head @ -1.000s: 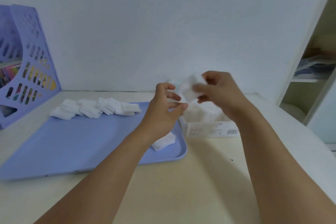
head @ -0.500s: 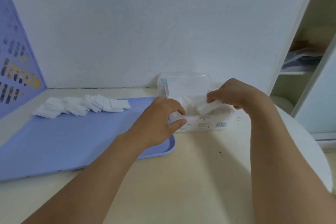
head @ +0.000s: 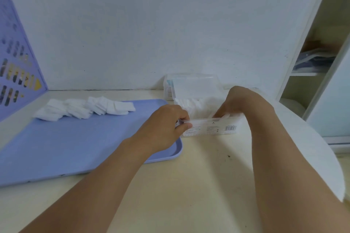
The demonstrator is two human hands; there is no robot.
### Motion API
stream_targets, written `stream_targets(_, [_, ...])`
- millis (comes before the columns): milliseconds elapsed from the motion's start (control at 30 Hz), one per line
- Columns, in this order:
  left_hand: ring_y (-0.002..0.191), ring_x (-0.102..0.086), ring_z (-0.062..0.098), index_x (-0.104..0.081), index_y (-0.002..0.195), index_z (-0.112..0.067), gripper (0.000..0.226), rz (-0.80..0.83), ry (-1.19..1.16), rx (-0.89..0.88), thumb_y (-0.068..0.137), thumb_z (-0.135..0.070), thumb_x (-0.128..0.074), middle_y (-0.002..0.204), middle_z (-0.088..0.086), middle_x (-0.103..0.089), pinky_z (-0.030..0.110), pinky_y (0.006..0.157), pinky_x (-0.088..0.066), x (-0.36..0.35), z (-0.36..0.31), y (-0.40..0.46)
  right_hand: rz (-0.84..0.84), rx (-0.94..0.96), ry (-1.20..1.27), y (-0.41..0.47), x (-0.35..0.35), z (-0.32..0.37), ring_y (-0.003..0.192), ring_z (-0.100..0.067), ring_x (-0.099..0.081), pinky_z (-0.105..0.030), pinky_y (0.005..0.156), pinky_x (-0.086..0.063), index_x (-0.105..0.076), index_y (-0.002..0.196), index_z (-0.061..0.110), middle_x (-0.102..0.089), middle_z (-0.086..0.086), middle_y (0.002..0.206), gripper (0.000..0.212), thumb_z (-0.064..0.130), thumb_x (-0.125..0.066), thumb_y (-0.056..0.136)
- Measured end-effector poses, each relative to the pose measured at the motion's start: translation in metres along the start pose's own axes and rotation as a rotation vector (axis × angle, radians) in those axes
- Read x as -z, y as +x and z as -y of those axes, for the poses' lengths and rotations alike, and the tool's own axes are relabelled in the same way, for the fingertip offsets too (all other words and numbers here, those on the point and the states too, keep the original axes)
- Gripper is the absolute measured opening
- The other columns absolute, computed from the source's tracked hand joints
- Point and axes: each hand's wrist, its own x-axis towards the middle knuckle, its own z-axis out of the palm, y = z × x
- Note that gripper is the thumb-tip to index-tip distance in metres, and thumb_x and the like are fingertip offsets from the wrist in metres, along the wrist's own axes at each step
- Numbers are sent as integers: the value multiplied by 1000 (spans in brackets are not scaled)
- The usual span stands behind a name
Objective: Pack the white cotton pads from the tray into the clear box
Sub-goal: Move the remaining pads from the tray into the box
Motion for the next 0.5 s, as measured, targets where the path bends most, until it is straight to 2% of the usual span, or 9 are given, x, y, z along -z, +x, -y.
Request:
stream_targets(100, [73, -55, 9, -65, 80, -21, 19, 4, -12, -3, 97, -29, -66, 78, -7, -59, 29, 71, -47, 0, 0, 0, -78, -10, 9, 6, -9, 1, 79, -25, -62, -29, 64, -45, -63, 80, 10, -68, -6, 88, 48, 33, -97, 55])
stream_targets(167, [73, -55, 8, -62, 78, -26, 20, 4, -15, -4, 97, -29, -66, 77, -9, -57, 28, 70, -47, 0, -1, -1, -146, -27, -48, 8, -17, 1, 113, -30, -54, -37, 81, -46, -56, 108, 11, -57, -9, 115, 67, 35, -95, 59])
stream_targets(233, [72, -54, 7, -61, 77, -27, 20, -1, -12, -6, 96, -29, -67, 77, -9, -57, 27, 70, -46, 1, -1, -1, -140, -67, -75, 13, -22, 1, 135, -34, -33, -46, 99, -41, -35, 139, 11, -37, -12, 137, 95, 38, -91, 67])
stream_targets(300, [72, -54, 8, -62, 78, -26, 19, -6, -7, -11, 96, -29, -67, 77, -8, -58, 28, 70, -45, 0, 0, 1, -75, -83, 7, 20, -25, 0, 140, -37, -29, -49, 105, -40, -21, 150, 12, -31, -14, 145, 99, 35, -83, 76])
stream_targets(400, [75, -56, 10, -65, 81, -23, 16, -5, 1, -26, 96, -30, -67, 79, -8, -58, 33, 72, -48, -1, 2, 0, -8, -62, 53, 25, -29, -3, 135, -39, -41, -50, 108, -44, -21, 151, 12, -38, -15, 143, 89, 30, -74, 83])
stream_targets(433, [76, -55, 10, -66, 83, -23, 14, -2, -16, -29, 95, -31, -69, 81, -10, -58, 31, 73, -48, 0, 2, -1, -2, -52, 47, 25, -29, -3, 134, -39, -42, -51, 108, -44, -20, 152, 13, -39, -15, 144, 90, 31, -75, 82])
stream_targets(500, [76, -54, 7, -68, 95, -25, 12, -33, -87, -5, 91, -36, -72, 90, -15, -56, 18, 72, -44, 5, 1, 1, 15, -29, 53, 21, -24, -3, 138, -39, -39, -53, 110, -43, -16, 156, 18, -36, -14, 148, 104, 35, -81, 77])
